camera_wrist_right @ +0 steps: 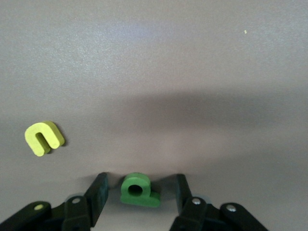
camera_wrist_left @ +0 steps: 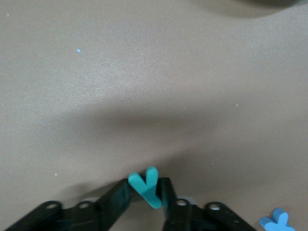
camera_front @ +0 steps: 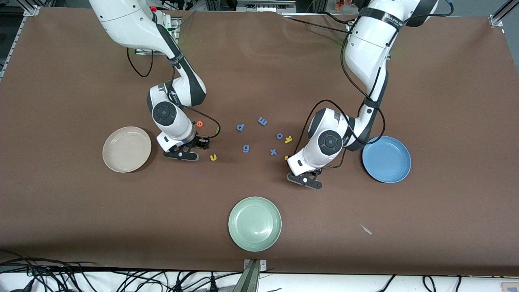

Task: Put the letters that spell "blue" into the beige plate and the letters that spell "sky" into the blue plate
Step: 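Grasp the green d with the right gripper while the left gripper grasps the y, then drop the y on the blue plate while the right gripper carries the d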

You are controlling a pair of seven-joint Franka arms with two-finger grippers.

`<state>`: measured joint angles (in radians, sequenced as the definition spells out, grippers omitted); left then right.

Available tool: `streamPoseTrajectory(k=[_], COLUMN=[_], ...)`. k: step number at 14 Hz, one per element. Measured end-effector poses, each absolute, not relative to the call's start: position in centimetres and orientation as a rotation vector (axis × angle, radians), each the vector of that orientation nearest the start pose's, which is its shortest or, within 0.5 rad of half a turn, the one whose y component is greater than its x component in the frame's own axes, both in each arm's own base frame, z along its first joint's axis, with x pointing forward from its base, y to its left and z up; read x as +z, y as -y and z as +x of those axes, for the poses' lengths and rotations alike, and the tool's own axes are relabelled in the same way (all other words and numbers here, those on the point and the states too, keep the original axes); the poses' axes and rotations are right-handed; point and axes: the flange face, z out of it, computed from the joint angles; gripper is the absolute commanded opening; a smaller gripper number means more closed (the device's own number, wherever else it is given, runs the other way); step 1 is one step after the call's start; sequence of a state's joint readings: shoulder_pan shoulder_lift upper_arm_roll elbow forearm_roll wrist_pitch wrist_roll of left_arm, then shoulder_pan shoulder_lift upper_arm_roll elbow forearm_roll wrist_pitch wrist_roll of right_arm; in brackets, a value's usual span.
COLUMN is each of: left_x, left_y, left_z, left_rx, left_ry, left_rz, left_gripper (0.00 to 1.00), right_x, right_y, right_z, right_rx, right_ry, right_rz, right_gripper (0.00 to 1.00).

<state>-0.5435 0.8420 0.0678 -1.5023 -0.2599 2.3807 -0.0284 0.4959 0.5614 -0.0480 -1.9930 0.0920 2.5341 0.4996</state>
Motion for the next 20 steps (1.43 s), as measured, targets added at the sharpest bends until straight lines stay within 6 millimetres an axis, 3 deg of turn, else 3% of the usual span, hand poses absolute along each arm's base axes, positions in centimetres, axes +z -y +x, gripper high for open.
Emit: streamPoseTrajectory(k=[6, 8, 11, 13, 17, 18, 20], left_x=[17.6, 19.4, 24.7, 26.0, 23.7, 23.2, 22.9], left_y=[32.6, 30.9, 25.4, 19.9, 9.4, 7.9, 6.9], left_z=[63.2, 63.5, 64.4, 64.7, 64.2, 64.0, 63.3], left_rx=[0.053, 0.161, 0.315, 0.347, 0.424, 0.440, 0.434], left_ry=[-0.447, -0.420, -0.445, -0.489, -0.625, -0.636, -0.678], left_rz=[-3.238, -3.232, -3.234, -3.245, -3.183, -3.156, -3.097], left_gripper=[0.05, 0.05, 0.06, 0.06, 0.06, 0.06, 0.06], right_x=[17.4, 17.5, 17.5, 17.6, 17.6, 17.6, 17.7], right_y=[-26.5, -26.5, -26.5, -26.5, -26.5, -26.5, -26.5], right_z=[54.4, 54.3, 54.3, 54.3, 54.3, 54.3, 54.3], right_rx=[0.050, 0.051, 0.053, 0.052, 0.052, 0.052, 0.049], right_ry=[-0.180, -0.178, -0.177, -0.177, -0.177, -0.176, -0.174], right_rz=[-3.120, -3.119, -3.120, -3.119, -3.119, -3.119, -3.118], right_gripper=[0.56, 0.53, 0.46, 0.41, 0.32, 0.31, 0.28])
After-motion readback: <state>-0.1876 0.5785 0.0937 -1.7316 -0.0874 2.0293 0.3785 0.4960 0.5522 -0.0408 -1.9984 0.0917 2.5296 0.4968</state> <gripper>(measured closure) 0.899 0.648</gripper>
